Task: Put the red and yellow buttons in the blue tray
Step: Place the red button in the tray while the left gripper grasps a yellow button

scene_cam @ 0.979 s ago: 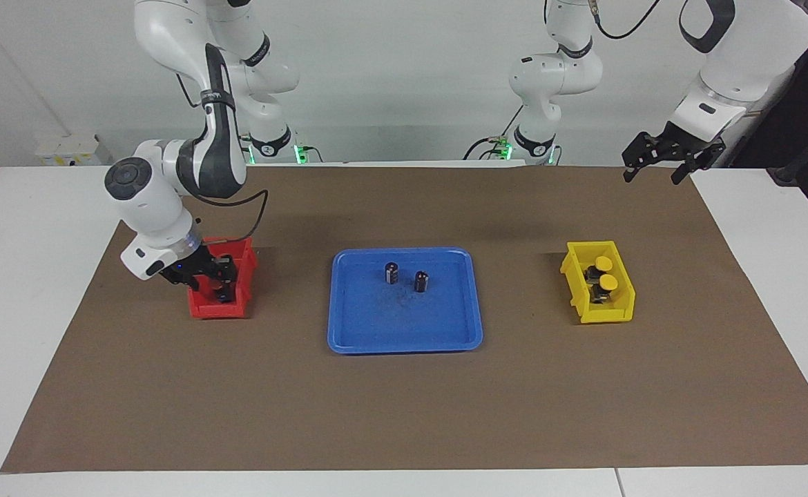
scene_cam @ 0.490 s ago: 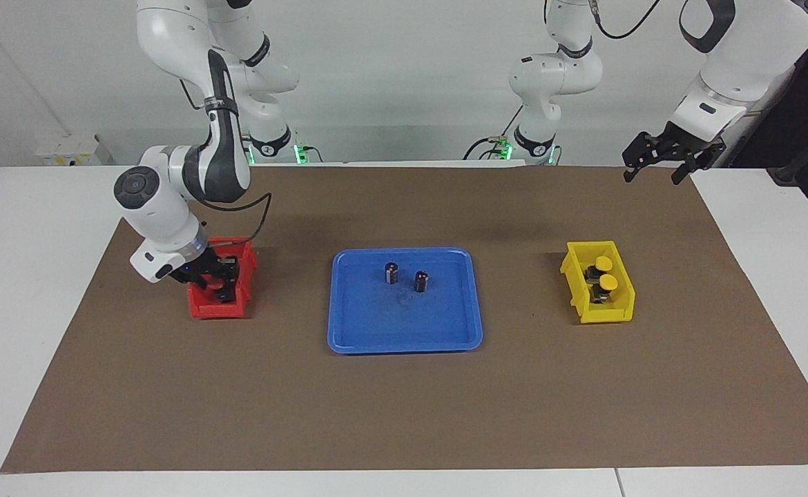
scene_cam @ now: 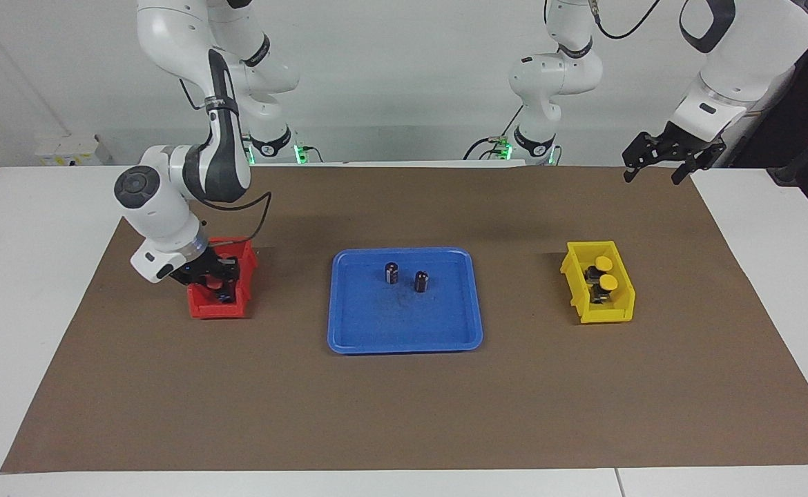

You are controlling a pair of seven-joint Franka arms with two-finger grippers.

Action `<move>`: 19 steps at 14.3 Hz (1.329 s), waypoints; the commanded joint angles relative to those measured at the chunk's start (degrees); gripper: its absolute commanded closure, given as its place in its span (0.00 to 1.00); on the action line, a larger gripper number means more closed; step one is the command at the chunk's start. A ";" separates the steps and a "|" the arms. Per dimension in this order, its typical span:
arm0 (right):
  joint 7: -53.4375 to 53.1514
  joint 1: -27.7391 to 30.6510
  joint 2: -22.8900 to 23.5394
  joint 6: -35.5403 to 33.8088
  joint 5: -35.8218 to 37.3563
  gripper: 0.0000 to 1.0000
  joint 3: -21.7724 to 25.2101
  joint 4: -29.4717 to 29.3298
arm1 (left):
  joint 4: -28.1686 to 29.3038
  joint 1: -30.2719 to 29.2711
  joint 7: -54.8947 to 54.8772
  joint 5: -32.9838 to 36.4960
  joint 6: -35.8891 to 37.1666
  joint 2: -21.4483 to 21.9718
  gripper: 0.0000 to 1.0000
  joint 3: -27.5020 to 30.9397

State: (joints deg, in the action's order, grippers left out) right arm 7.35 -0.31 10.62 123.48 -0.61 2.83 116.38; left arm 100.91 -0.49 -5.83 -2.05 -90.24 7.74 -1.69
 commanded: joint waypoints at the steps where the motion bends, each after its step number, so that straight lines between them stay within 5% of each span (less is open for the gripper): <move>1: 1.09 -0.74 1.06 -8.74 0.35 0.87 -0.81 -9.10 | 1.74 -0.30 0.03 -0.59 -0.46 1.57 0.00 0.11; 5: -5.73 -5.22 7.21 -25.45 -0.44 0.87 -1.16 -28.97 | 6.39 0.49 6.98 -0.50 -6.07 2.89 0.00 -0.07; 9: -22.05 -10.67 13.18 -25.05 -0.09 0.89 -7.82 -37.77 | 15.35 2.34 5.93 -0.42 -18.81 3.33 0.01 -0.42; 12: -34.91 -16.46 22.66 -24.52 0.52 0.89 -9.25 -47.62 | 19.49 0.85 0.84 -0.50 -26.89 0.27 0.09 -0.33; 19: -43.55 -21.49 27.53 -15.03 1.23 0.89 -9.33 -47.56 | 27.75 0.05 0.56 -0.50 -39.63 -4.40 0.17 -0.42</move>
State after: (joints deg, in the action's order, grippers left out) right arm -35.26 -22.38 37.98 108.19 0.24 -6.17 70.35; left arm 124.72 -0.33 -4.37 -2.04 -124.95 3.17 -2.02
